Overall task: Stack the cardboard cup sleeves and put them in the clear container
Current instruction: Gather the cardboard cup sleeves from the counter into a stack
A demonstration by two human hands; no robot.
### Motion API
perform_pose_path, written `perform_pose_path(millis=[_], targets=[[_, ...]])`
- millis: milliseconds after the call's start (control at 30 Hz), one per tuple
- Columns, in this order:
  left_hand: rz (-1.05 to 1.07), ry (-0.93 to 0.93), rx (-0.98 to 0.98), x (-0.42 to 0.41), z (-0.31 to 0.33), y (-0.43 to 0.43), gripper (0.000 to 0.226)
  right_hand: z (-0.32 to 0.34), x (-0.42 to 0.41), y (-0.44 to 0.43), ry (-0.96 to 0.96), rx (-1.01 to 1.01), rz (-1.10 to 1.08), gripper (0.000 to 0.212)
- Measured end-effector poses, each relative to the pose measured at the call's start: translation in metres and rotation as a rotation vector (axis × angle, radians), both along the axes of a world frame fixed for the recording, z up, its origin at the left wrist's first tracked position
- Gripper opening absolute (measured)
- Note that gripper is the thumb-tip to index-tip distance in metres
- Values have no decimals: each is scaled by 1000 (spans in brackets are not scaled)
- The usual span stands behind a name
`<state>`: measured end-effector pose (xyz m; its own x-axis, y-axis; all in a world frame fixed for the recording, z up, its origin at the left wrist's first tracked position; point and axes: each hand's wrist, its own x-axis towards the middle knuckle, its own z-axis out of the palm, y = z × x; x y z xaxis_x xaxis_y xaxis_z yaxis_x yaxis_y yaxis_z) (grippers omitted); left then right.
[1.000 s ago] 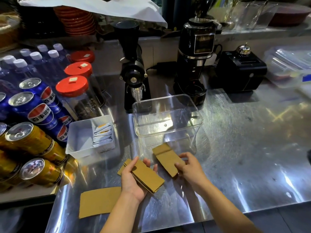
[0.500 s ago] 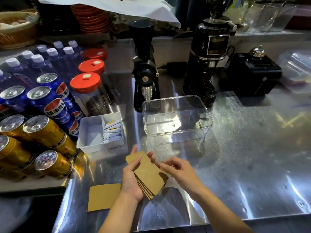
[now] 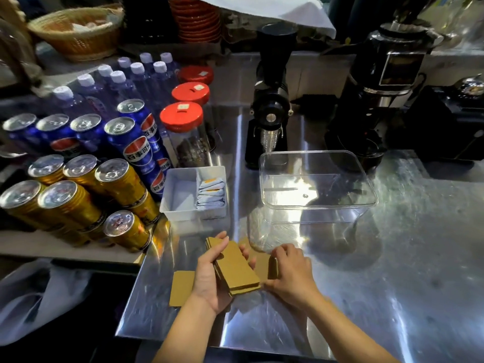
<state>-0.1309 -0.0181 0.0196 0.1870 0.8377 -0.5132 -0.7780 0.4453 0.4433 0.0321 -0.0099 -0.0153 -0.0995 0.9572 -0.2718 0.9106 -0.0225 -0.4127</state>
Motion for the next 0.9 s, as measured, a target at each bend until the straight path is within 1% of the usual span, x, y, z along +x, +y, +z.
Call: perform_pose_path(millis=[67,100,133,200,267,400,433,500,600,633,700,800,867,900], targets=[[0,26,-9,-3,-1,-2,53,3,-1,4,-42,-39,4,65],[1,30,-7,-3,-2,-2,52,5,-1,5,-28,-56,4,64],[3,29,-3,-3,-2,-2,51,7,0,5,28,-73,-3,59],[13,37,-6,-2,-2,0,48,9,3,3,234,-106,-44,45],[18,50,-19,2,-3,3,45,11,9,2,469,-127,-201,32],[36,83,-49,14,-9,9,41,20,29,8,867,-148,-621,24],[48,86,-60,18,-10,10,40,24,33,8,962,-171,-690,23],[46,77,-76,26,-14,13,35,31,38,6,1085,-215,-748,22],[-69,43,-60,38,-14,13,18,38,36,-3,1135,-256,-714,20],[-123,35,-61,42,-14,12,20,38,32,-7,1132,-264,-684,20],[-181,12,-95,48,-15,12,33,39,26,-14,1118,-271,-617,19],[-245,-7,-43,52,-15,14,36,38,24,-19,1093,-227,-535,12],[-281,18,13,51,-14,15,42,39,29,-19,1004,-163,-471,9],[-295,63,48,51,-14,14,47,40,32,-18,947,-115,-443,10]])
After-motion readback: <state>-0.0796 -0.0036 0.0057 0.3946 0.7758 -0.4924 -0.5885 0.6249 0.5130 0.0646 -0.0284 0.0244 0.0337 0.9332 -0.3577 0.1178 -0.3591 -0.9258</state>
